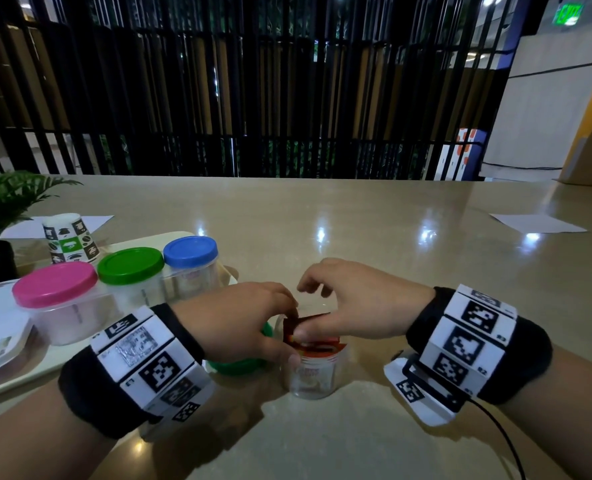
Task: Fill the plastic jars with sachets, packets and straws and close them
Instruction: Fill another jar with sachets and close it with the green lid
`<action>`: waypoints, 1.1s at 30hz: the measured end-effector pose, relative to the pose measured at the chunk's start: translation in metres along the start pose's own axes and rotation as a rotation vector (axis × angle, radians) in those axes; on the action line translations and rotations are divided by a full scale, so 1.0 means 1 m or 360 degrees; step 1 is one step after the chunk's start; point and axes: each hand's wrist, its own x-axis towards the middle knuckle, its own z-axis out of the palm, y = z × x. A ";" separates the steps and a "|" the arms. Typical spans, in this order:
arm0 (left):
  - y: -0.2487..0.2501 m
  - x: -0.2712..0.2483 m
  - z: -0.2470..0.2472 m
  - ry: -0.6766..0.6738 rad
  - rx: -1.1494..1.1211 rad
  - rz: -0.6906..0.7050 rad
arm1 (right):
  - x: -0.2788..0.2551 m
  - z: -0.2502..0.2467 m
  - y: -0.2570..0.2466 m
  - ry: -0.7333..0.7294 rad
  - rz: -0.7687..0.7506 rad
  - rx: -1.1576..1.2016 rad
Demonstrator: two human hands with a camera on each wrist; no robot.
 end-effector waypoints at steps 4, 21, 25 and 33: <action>0.000 0.000 0.001 0.0051 -0.0069 -0.0012 | -0.006 0.007 -0.002 -0.0273 0.0013 0.0042; -0.032 0.008 -0.004 -0.0338 -0.0056 -0.0443 | -0.009 0.024 0.002 -0.0069 -0.0015 0.0063; -0.035 0.016 0.009 -0.0537 0.0051 -0.0429 | -0.009 0.025 0.002 -0.0061 -0.0004 0.0073; -0.044 0.017 0.012 -0.0467 0.0109 -0.0429 | -0.009 0.024 0.001 -0.0080 0.0030 0.0097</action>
